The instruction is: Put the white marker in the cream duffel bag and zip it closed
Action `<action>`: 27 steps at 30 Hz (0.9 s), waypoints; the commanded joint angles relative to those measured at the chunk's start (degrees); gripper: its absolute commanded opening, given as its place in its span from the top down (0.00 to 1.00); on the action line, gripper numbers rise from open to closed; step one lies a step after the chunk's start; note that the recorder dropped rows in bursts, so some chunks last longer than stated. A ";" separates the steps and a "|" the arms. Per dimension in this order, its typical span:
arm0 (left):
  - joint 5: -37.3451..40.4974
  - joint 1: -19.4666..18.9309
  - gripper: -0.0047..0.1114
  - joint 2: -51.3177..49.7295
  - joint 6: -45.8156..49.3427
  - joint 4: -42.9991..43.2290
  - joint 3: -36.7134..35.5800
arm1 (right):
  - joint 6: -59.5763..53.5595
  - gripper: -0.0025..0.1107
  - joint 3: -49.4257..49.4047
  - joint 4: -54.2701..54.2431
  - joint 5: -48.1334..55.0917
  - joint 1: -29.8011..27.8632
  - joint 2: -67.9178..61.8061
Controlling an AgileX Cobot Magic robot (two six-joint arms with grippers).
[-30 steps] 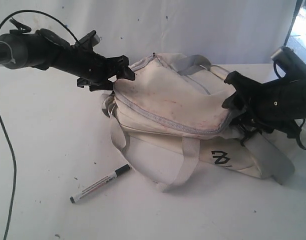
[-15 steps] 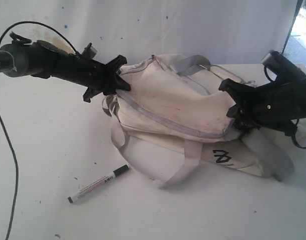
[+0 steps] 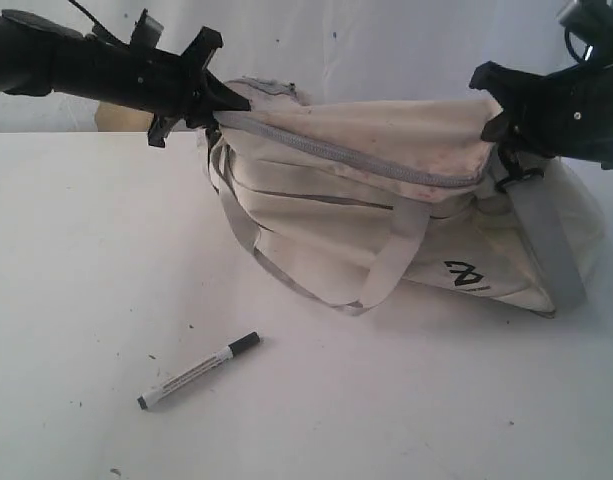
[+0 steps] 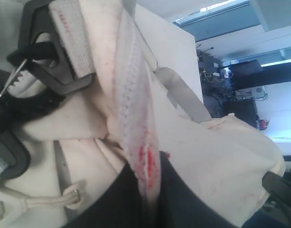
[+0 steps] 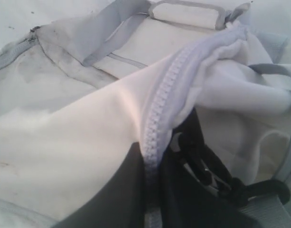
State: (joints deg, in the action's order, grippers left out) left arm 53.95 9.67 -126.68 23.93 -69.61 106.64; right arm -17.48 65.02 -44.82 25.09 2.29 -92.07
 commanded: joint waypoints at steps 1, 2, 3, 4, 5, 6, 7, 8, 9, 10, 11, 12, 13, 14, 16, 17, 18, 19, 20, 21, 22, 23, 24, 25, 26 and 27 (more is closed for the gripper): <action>0.22 -2.18 0.96 4.98 0.10 8.07 0.10 | 2.48 0.98 5.96 5.04 3.88 -3.49 -1.34; 1.15 -2.16 0.96 5.81 0.00 10.24 0.10 | 4.67 0.98 7.52 7.03 5.82 -3.66 -1.82; 2.08 -2.16 0.96 6.43 -1.32 12.07 0.10 | 7.27 0.98 9.20 9.43 7.70 -3.66 -2.45; 3.17 -2.16 0.96 7.04 -3.27 14.36 0.10 | 9.62 0.98 10.53 12.20 9.28 -3.66 -3.05; 4.40 -2.16 0.96 7.53 -4.35 16.19 0.10 | 12.47 0.98 12.20 14.62 11.01 -3.66 -3.90; 5.25 -2.16 0.96 8.02 -4.57 17.25 0.10 | 14.62 0.98 13.73 16.88 12.27 -3.66 -4.88; 6.37 -2.16 0.96 8.34 -4.91 18.29 0.10 | 16.03 0.98 14.84 18.35 13.25 -3.66 -5.89; 7.38 -2.16 0.96 8.72 -4.91 18.70 0.10 | 16.87 0.98 16.14 19.54 13.63 -3.66 -6.96; 7.94 -2.16 0.96 9.07 -4.91 18.95 0.10 | 16.73 0.98 17.27 19.95 13.10 -3.66 -7.99; 8.84 -2.16 0.96 9.62 -5.29 19.20 0.10 | 15.95 0.98 18.22 20.21 12.25 -3.66 -9.03; 9.25 -2.16 0.96 10.10 -6.23 19.91 0.10 | 15.50 0.98 19.11 20.48 11.38 -3.66 -9.86; 9.66 -2.16 0.96 10.47 -7.22 20.65 0.10 | 14.61 0.98 19.89 20.83 9.99 -3.66 -10.88; 10.41 -2.16 0.96 11.00 -8.12 21.20 0.10 | 14.59 0.98 20.65 21.54 8.72 -3.66 -11.88; 11.05 -2.16 0.96 11.27 -8.67 21.32 -0.01 | 14.36 0.98 21.18 22.47 7.44 -3.66 -12.73; 12.72 -2.16 0.96 11.69 -10.44 22.05 -0.01 | 12.46 0.98 21.90 24.22 4.31 -3.66 -14.58; 13.41 -2.16 0.96 11.81 -11.17 22.80 -0.01 | 11.68 0.98 21.90 24.34 2.60 -3.66 -15.34; 13.90 -2.04 0.96 11.94 -11.81 23.90 -0.01 | 10.74 0.98 21.95 24.50 1.33 -3.66 -16.05; 14.91 -1.73 0.96 11.94 -13.06 25.96 -0.01 | 10.16 0.98 22.21 24.50 0.74 -3.66 -16.77; 15.64 -1.55 0.96 11.94 -13.97 27.47 -0.01 | 10.07 0.98 22.36 24.50 0.23 -3.66 -17.37; 16.02 -1.26 0.96 11.94 -14.57 29.07 -0.30 | 10.04 0.98 22.35 24.66 -0.16 -3.66 -17.88; 16.02 -0.86 0.96 11.94 -15.13 30.58 -1.04 | 10.04 0.98 22.35 25.01 -0.27 -3.66 -18.36; 16.02 -0.43 0.96 11.94 -15.24 30.98 -1.78 | 10.04 0.98 22.35 25.20 -0.28 -3.66 -18.64; 16.02 -0.03 0.96 11.94 -15.24 30.98 -2.85 | 10.04 0.98 22.35 25.37 -0.05 -3.66 -19.14; 15.98 0.27 0.96 11.94 -15.24 30.98 -4.16 | 10.14 0.98 22.35 25.37 0.72 -3.66 -19.40; 15.18 0.53 0.96 11.94 -14.99 30.98 -5.34 | 10.28 0.98 22.35 25.26 1.98 -3.66 -19.38; 14.36 1.02 0.96 11.94 -14.99 31.09 -6.75 | 10.28 0.98 22.35 25.26 3.73 -3.66 -19.38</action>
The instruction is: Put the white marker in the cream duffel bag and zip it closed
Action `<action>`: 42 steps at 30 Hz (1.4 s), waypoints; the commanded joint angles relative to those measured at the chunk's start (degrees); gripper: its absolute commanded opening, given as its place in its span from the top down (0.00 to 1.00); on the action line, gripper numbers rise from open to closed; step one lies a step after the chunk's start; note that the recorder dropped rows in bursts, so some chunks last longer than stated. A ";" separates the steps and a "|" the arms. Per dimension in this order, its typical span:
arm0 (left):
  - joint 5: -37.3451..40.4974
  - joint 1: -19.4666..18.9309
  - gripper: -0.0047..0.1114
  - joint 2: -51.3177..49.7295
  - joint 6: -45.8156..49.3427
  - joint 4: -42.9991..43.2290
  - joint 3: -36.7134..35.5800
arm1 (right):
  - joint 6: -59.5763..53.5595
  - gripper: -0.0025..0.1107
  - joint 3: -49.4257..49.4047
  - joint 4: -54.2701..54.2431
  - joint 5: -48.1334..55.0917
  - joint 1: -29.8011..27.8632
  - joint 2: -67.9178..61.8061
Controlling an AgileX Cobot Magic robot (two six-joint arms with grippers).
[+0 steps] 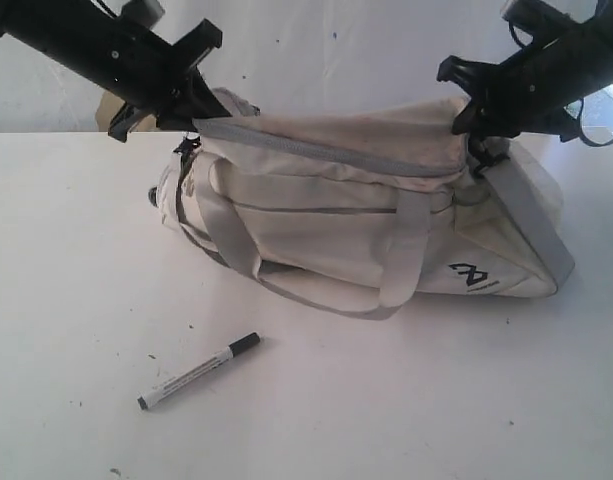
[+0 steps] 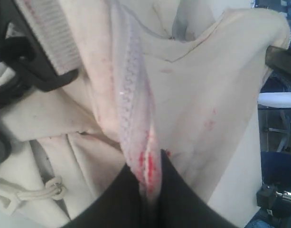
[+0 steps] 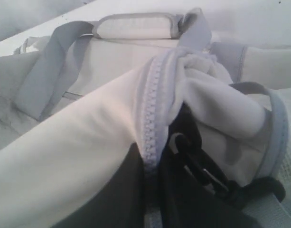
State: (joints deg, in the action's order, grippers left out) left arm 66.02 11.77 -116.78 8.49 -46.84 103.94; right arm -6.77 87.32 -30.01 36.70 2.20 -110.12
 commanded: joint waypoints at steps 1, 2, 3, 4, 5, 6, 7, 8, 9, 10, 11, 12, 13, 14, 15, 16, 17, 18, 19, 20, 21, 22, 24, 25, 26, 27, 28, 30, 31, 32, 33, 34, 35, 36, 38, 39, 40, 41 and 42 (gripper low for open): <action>1.30 -0.90 0.96 2.04 0.59 8.32 -5.40 | -0.09 0.97 0.05 10.34 -5.84 -3.57 -1.33; 0.28 -0.78 0.96 2.04 1.24 8.32 -6.61 | 0.59 0.95 0.17 10.34 -3.77 -3.57 -1.33; -0.91 -0.78 0.96 2.04 2.27 8.32 -7.57 | 1.12 0.92 0.42 10.34 -0.68 -3.57 -1.23; -2.05 -0.78 0.94 2.04 3.25 8.32 -8.29 | 1.12 0.87 0.92 10.34 2.70 -3.57 -1.23; -2.84 -0.78 0.92 2.04 3.82 8.32 -8.72 | 1.12 0.83 1.50 10.34 5.13 -3.57 -1.23; -3.50 -0.78 0.88 2.04 4.14 8.32 -9.01 | 1.12 0.76 2.15 10.34 8.17 -3.57 -1.23; -3.85 -0.78 0.83 2.04 4.64 8.32 -9.17 | 1.22 0.67 2.90 10.34 11.25 -3.57 -1.14; -3.85 -0.78 0.76 2.04 5.63 8.32 -9.17 | 1.22 0.58 3.67 10.34 14.29 -3.57 -1.14; -3.94 -0.78 0.71 2.04 6.38 8.32 -9.17 | 2.05 0.51 4.31 10.34 16.65 -3.57 -0.89; -3.94 -0.78 0.63 2.04 6.74 7.95 -9.17 | 2.77 0.43 5.01 10.34 19.02 -3.57 -0.76; -4.29 -0.78 0.56 2.04 6.74 7.53 -9.17 | 2.89 0.36 5.72 10.34 20.46 -3.57 -0.31; -5.06 -0.78 0.50 2.04 6.74 7.12 -9.17 | 2.89 0.32 6.24 10.34 21.32 -3.57 0.16; -6.18 -0.78 0.44 2.04 6.74 7.00 -9.17 | 2.89 0.31 6.83 10.34 22.11 -3.57 0.71; -7.27 -0.89 0.39 2.15 6.74 7.00 -9.17 | 3.13 0.31 7.41 10.34 22.71 -3.57 1.38; -7.97 -1.04 0.34 2.13 6.74 7.00 -9.17 | 3.42 0.32 7.88 10.34 23.01 -3.57 1.91; -8.96 -1.04 0.31 2.13 6.74 7.00 -9.17 | 3.98 0.33 8.30 10.34 23.40 -3.57 2.59; -9.97 -1.14 0.29 2.13 6.74 7.00 -9.17 | 4.47 0.34 8.57 10.34 23.65 -3.57 3.24; -11.16 -1.29 0.27 2.13 6.74 7.00 -9.17 | 4.75 0.35 8.72 10.20 23.65 -3.57 3.90; -12.69 -1.51 0.27 2.13 6.74 7.13 -9.17 | 5.32 0.36 8.72 10.20 23.65 -3.57 4.39; -14.33 -1.78 0.27 2.13 6.26 7.13 -9.17 | 5.71 0.38 8.72 10.20 24.03 -3.57 4.93; -16.00 -1.90 0.27 2.13 5.99 6.87 -9.17 | 5.83 0.39 8.72 10.09 24.49 -3.57 5.32; -17.78 -2.00 0.27 2.13 5.59 6.61 -9.17 | 6.00 0.40 8.72 10.09 25.11 -3.40 5.54; -21.13 -2.38 0.27 2.13 5.08 6.50 -9.17 | 6.77 0.40 8.72 9.80 26.76 -3.43 5.93; -22.67 -2.38 0.27 2.01 5.08 6.50 -9.17 | 7.18 0.40 8.72 8.64 28.52 -3.43 6.03; -23.63 -2.38 0.27 1.51 5.08 6.20 -9.17 | 7.18 0.40 8.72 7.59 30.12 -3.43 5.96; -23.76 -2.38 0.27 1.24 5.08 5.72 -8.93 | 7.33 0.40 8.55 6.63 31.76 -3.43 5.96; -23.22 -2.38 0.27 0.29 4.97 5.31 -8.42 | 7.48 0.40 8.48 5.17 33.26 -3.34 5.85; -20.09 -2.38 0.27 -1.72 4.97 5.16 -6.45 | 7.48 0.40 8.48 3.89 33.26 -3.31 5.50; -18.37 -2.38 0.27 -3.04 4.97 4.89 -5.10 | 7.67 0.40 8.48 3.24 33.26 -3.31 5.42; -16.69 -2.38 0.27 -4.37 4.97 4.61 -3.67 | 8.22 0.40 8.48 3.00 33.26 -3.31 5.18; -15.25 -2.38 0.27 -5.70 4.97 4.35 -2.07 | 8.20 0.40 8.48 2.89 33.26 -3.31 4.92; -14.22 -2.38 0.27 -6.95 4.97 4.35 -0.51 | 8.34 0.40 8.48 2.76 33.26 -3.31 4.60; -13.48 -2.38 0.27 -8.04 4.97 4.24 0.92 | 8.58 0.40 8.48 2.66 33.26 -3.31 4.31; -13.22 -2.38 0.27 -8.90 4.97 3.97 2.07 | 8.58 0.40 8.48 2.67 33.26 -3.31 3.88; -12.28 -2.38 0.27 -10.10 4.97 2.51 3.88 | 8.58 0.40 7.98 2.52 33.26 -3.31 2.98; -12.14 -2.38 0.27 -10.63 4.97 1.83 4.57 | 8.58 0.40 7.28 2.02 33.26 -3.19 2.52; -12.28 -2.38 0.27 -10.98 4.97 1.58 4.84 | 8.58 0.40 6.36 1.52 33.26 -2.83 2.03; -12.94 -2.38 0.27 -11.22 4.97 1.36 4.83 | 8.58 0.40 5.69 1.35 33.26 -2.55 1.67; -13.69 -2.25 0.27 -11.53 4.97 1.25 4.83 | 8.58 0.40 4.84 1.35 33.26 -1.98 1.06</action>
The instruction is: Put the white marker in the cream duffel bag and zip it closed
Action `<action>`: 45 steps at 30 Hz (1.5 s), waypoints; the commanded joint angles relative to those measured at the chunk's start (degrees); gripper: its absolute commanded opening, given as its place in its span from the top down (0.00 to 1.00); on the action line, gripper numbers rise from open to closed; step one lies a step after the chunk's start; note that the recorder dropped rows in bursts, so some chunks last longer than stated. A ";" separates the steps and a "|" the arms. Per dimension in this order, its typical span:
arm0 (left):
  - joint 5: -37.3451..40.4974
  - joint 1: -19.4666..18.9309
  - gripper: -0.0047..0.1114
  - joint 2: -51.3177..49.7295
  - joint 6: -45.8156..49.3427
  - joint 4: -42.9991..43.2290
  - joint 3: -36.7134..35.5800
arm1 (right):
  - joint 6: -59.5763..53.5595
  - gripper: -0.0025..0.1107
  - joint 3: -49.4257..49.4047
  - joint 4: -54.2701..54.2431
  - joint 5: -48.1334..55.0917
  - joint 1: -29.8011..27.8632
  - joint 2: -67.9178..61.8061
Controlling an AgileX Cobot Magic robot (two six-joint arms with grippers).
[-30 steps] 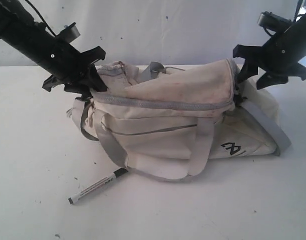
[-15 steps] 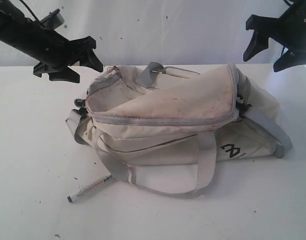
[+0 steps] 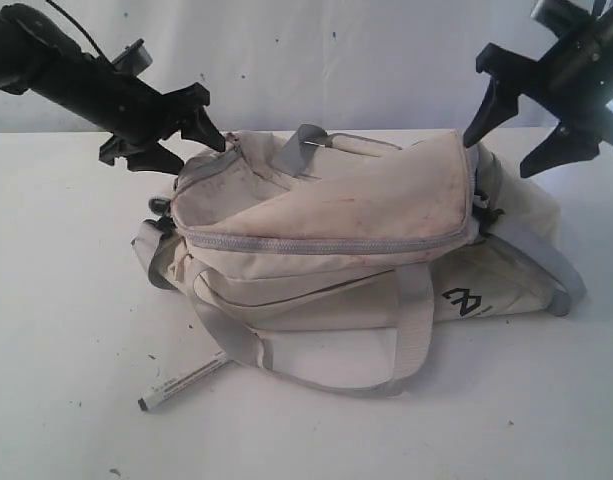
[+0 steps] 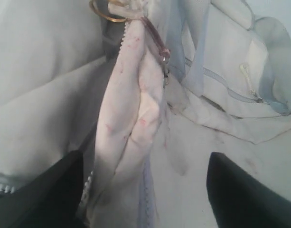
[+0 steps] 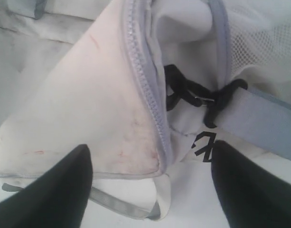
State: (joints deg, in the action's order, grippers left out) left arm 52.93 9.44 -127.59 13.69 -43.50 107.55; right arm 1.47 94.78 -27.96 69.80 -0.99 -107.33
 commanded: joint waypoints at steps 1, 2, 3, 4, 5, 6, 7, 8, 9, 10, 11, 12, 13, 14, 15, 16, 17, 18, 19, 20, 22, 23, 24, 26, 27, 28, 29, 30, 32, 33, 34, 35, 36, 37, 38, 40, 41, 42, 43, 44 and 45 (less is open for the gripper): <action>-0.84 0.18 0.27 -1.15 -0.23 -2.08 1.21 | 0.23 0.40 -3.48 -0.91 0.16 1.86 -2.21; -0.85 0.18 0.27 -1.73 -0.23 -2.08 1.21 | 0.12 0.41 -4.16 -0.91 0.16 2.47 -2.80; -0.85 0.18 0.27 -2.19 -0.23 -2.19 1.21 | -0.15 0.42 -4.87 -0.91 0.16 3.26 -3.38; -0.85 0.18 0.27 -2.72 -0.23 -2.19 1.21 | -0.41 0.43 -5.44 -0.91 0.16 3.97 -3.94; -0.85 0.30 0.27 -3.30 -0.23 -2.64 1.21 | -0.41 0.44 -5.78 -0.91 -1.03 4.48 -4.44; -0.85 0.30 0.27 -3.77 -0.12 -2.64 1.21 | -0.41 0.46 -6.09 -0.78 -2.18 4.93 -4.83; -0.75 0.43 0.27 -4.06 0.01 -2.64 1.21 | -0.41 0.48 -6.26 -0.69 -3.40 5.20 -5.31; -0.64 0.53 0.27 -4.56 0.01 -2.64 1.21 | -0.41 0.50 -6.19 -0.69 -4.74 5.20 -5.70; -0.64 0.64 0.28 -4.91 0.01 -2.67 1.21 | -0.41 0.53 -6.19 -0.69 -5.00 5.20 -6.05; -0.82 0.58 0.30 -5.20 0.01 -2.80 1.21 | -0.41 0.58 -6.19 -0.42 -5.22 5.20 -6.41; -1.45 0.58 0.36 -5.43 0.01 -2.93 1.21 | -0.72 0.64 -6.19 -0.25 -5.22 5.20 -6.72; -1.92 0.58 0.42 -5.43 0.01 -3.08 1.21 | -1.47 0.71 -6.19 -0.14 -5.22 5.20 -7.07; -2.38 0.58 0.50 -5.54 0.01 -3.23 1.21 | -1.84 0.79 -6.19 0.31 -5.09 5.20 -7.17; -2.83 0.58 0.60 -5.54 0.01 -3.79 1.21 | -1.84 0.87 -6.19 1.14 -4.80 5.20 -7.23; -2.92 0.58 0.71 -5.54 0.01 -4.45 1.21 | -1.84 0.93 -6.19 1.54 -4.80 5.20 -7.23; -2.92 0.45 0.80 -5.54 0.01 -5.03 1.21 | -1.47 0.98 -6.19 1.94 -4.80 5.20 -7.23; -2.73 0.35 0.94 -5.43 0.01 -5.72 1.21 | -1.84 0.98 -6.19 2.10 -4.80 5.09 -7.23; -2.73 0.06 0.95 -5.13 0.23 -5.92 1.21 | -1.84 0.98 -6.19 2.10 -4.80 4.97 -7.23; -2.73 -0.24 0.95 -4.86 0.23 -6.64 1.21 | -1.84 0.98 -5.67 2.69 -4.80 4.55 -7.23; -2.45 -0.85 0.96 -4.37 0.23 -7.27 1.21 | -1.84 0.98 -4.90 3.50 -4.80 4.31 -7.23; -1.92 -2.16 0.96 -3.58 0.14 -9.26 1.21 | -1.47 0.98 -2.99 6.63 -5.92 3.45 -7.23; -1.37 -3.04 0.96 -2.86 0.14 -11.01 1.21 | -1.14 0.98 -1.70 7.67 -6.51 3.10 -7.23; -0.50 -4.84 0.96 -1.48 1.90 -14.62 1.21 | -0.91 0.98 1.14 9.09 -7.45 2.12 -7.23; 1.16 -7.54 0.96 0.79 6.59 -19.58 1.21 | 0.04 0.98 5.15 9.78 -9.68 1.05 -7.23; 1.97 -8.20 0.96 1.54 6.74 -19.94 1.21 | 0.04 0.98 6.34 9.78 -10.77 0.90 -7.23; 3.99 -9.09 0.96 2.67 7.83 -19.73 1.21 | 0.04 0.98 8.37 10.08 -13.24 0.78 -7.23; 5.30 -9.41 0.96 3.16 7.96 -19.18 1.21 | 0.04 0.98 9.36 10.08 -14.37 0.78 -7.23; 8.17 -9.76 0.96 3.83 8.09 -18.35 1.21 | 0.04 0.98 10.62 10.08 -16.77 0.78 -7.23; 10.51 -9.89 0.96 4.80 8.35 -15.09 1.09 | -0.29 0.98 11.12 10.08 -21.42 0.78 -7.23; 10.53 -9.89 0.96 5.55 7.70 -11.79 0.49 | -1.47 0.98 11.12 10.08 -24.02 0.78 -7.23; 9.73 -9.89 0.96 6.40 6.34 -9.56 -0.78 | -3.43 0.98 11.12 10.08 -25.98 0.78 -7.23; 9.49 -9.89 0.96 7.43 5.74 -7.68 -3.03 | -4.20 0.98 11.12 10.08 -27.98 0.78 -7.37; 9.49 -9.89 0.96 8.21 5.74 -7.82 -4.91 | -4.30 0.98 11.12 10.18 -29.53 0.78 -7.64; 9.60 -9.89 0.96 8.87 6.32 -8.72 -7.41 | -4.30 0.98 11.12 10.02 -30.00 0.78 -8.32; 9.82 -9.89 0.96 9.38 7.06 -10.22 -9.38 | -4.30 0.98 11.12 10.02 -30.00 0.78 -9.05; 11.11 -9.89 0.96 10.30 8.25 -13.20 -12.32 | -3.79 0.98 11.12 9.09 -27.54 0.78 -10.59; 12.62 -9.89 0.96 10.50 8.25 -13.58 -13.07 | -3.79 0.98 11.12 8.25 -26.21 0.78 -11.13; 13.80 -9.89 0.96 10.50 8.25 -13.58 -13.53 | -3.79 0.97 11.12 7.82 -25.02 0.78 -11.41; 15.38 -9.89 0.96 10.50 7.97 -13.47 -13.98 | -3.90 0.96 11.12 7.71 -23.35 0.78 -11.70; 16.55 -9.89 0.96 10.50 7.97 -13.24 -14.71 | -4.17 0.93 11.12 7.57 -21.85 0.78 -11.96; 17.04 -9.89 0.96 10.50 7.97 -13.10 -15.22 | -4.30 0.90 11.12 7.05 -20.88 0.78 -12.07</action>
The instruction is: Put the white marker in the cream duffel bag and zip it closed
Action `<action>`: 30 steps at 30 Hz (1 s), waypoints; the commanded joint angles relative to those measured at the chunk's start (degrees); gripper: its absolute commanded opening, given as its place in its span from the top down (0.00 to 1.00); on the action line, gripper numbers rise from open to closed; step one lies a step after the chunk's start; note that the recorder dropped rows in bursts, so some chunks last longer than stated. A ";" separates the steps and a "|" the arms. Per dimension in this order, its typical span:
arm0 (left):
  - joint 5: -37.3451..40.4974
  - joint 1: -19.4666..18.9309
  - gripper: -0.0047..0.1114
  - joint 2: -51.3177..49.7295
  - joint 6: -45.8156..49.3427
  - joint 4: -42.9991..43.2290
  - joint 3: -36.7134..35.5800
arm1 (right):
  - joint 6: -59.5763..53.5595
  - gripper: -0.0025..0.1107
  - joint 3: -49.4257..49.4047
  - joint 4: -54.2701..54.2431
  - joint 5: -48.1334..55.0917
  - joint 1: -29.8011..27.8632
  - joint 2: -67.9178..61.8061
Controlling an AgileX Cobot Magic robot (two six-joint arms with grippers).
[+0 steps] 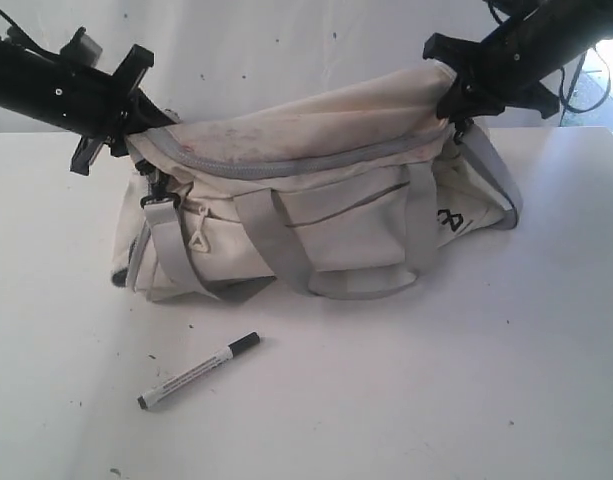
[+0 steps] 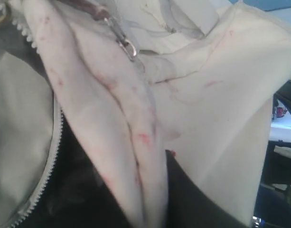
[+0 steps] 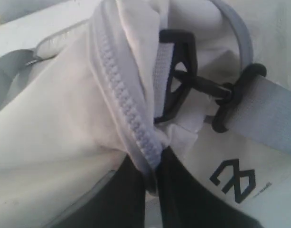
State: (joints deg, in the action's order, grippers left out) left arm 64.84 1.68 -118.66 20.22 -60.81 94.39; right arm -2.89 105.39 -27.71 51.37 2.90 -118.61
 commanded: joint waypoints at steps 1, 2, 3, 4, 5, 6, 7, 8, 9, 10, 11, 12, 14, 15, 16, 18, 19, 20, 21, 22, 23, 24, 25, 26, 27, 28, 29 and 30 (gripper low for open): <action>5.12 -2.13 0.96 1.57 1.44 4.30 -2.55 | 0.06 0.86 0.51 6.41 -1.43 -3.11 -0.80; 5.12 -2.13 0.96 1.57 1.68 4.30 -3.18 | 0.06 0.81 0.51 6.44 -0.79 -3.11 -0.80; 5.06 -2.13 0.96 1.57 1.93 4.30 -3.37 | -0.03 0.76 0.51 6.26 -0.53 -3.11 -0.80; 4.76 -2.13 0.96 1.57 2.79 4.30 -3.65 | -0.03 0.68 0.51 5.69 -0.25 -3.11 -0.80; 4.14 -2.13 0.96 1.57 4.14 4.61 -3.65 | -0.03 0.60 0.51 5.06 -0.16 -3.11 -0.80; 3.81 -2.13 0.95 1.57 4.51 4.76 -3.65 | 0.08 0.54 0.76 4.56 0.01 -3.11 -0.80; 3.71 -2.13 0.93 1.57 5.30 4.76 -3.65 | 0.08 0.46 0.98 3.83 0.43 -3.11 -0.80; 3.71 -2.13 0.88 1.57 5.67 4.76 -3.65 | 0.08 0.40 1.42 3.27 1.13 -3.11 -0.80; 3.71 -2.13 0.83 1.57 5.67 4.76 -3.65 | 0.08 0.36 1.61 2.69 1.43 -3.11 -0.80; 3.71 -2.13 0.77 1.57 5.67 4.76 -3.65 | 0.08 0.34 2.06 2.37 2.18 -3.11 -0.67; 3.71 -2.13 0.71 1.57 5.67 4.76 -3.65 | 0.08 0.34 2.27 2.07 2.59 -3.11 -0.56; 3.71 -2.13 0.65 1.57 5.67 4.66 -3.65 | 0.08 0.34 2.42 1.97 2.90 -3.11 -0.34; 3.97 -2.13 0.55 1.57 5.67 4.28 -3.65 | 0.08 0.35 2.65 0.91 2.90 -3.11 0.24; 4.26 -2.13 0.51 1.45 5.67 4.27 -3.65 | 0.08 0.35 2.65 0.10 2.79 -2.97 0.48; 4.36 -2.13 0.47 1.45 5.67 4.11 -3.65 | 0.08 0.35 2.65 -1.09 2.93 -2.90 0.88; 3.76 -2.13 0.40 1.33 5.67 4.01 -3.65 | -0.04 0.35 2.65 -2.99 3.37 -2.90 1.33; 3.32 -2.13 0.36 1.33 5.67 3.70 -3.65 | -0.83 0.35 2.65 -5.05 3.86 -2.90 1.55; 2.89 -2.13 0.32 1.33 5.67 3.28 -3.65 | -2.17 0.35 2.65 -7.42 4.62 -2.90 1.79; 2.37 -2.27 0.29 1.33 5.67 2.68 -3.65 | -3.49 0.35 2.65 -9.67 5.65 -2.90 1.88; 2.12 -2.39 0.27 1.33 5.67 1.86 -3.53 | -4.63 0.37 2.65 -11.92 6.89 -2.86 1.88; 2.27 -2.54 0.25 1.33 5.67 0.98 -3.21 | -5.72 0.39 2.65 -13.73 8.21 -2.58 1.88; 2.66 -2.69 0.24 1.33 5.45 0.32 -2.67 | -6.65 0.41 2.65 -14.55 9.40 -2.23 1.88; 2.65 -2.93 0.24 1.33 5.46 0.18 -1.98 | -7.32 0.43 2.65 -14.72 10.26 -1.90 1.88; 2.65 -3.03 0.24 1.33 5.02 0.03 -1.19 | -7.93 0.44 2.65 -14.72 11.14 -1.41 1.88; 2.65 -3.31 0.24 1.33 4.42 0.03 -0.46 | -8.46 0.45 2.65 -14.72 11.85 -0.80 1.88; 2.52 -3.56 0.24 1.33 3.54 0.28 0.07 | -8.58 0.45 2.65 -14.72 12.43 -0.35 1.88; 2.38 -3.81 0.24 1.33 2.88 0.27 0.59 | -9.16 0.45 2.65 -14.80 12.94 0.26 1.88; 2.29 -3.81 0.24 1.33 1.90 0.17 0.91 | -9.66 0.45 2.65 -14.80 13.25 0.92 1.88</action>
State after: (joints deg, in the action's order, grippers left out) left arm 67.78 -1.56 -118.45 24.17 -59.07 93.88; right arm -10.41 107.82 -41.67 62.86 2.48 -117.47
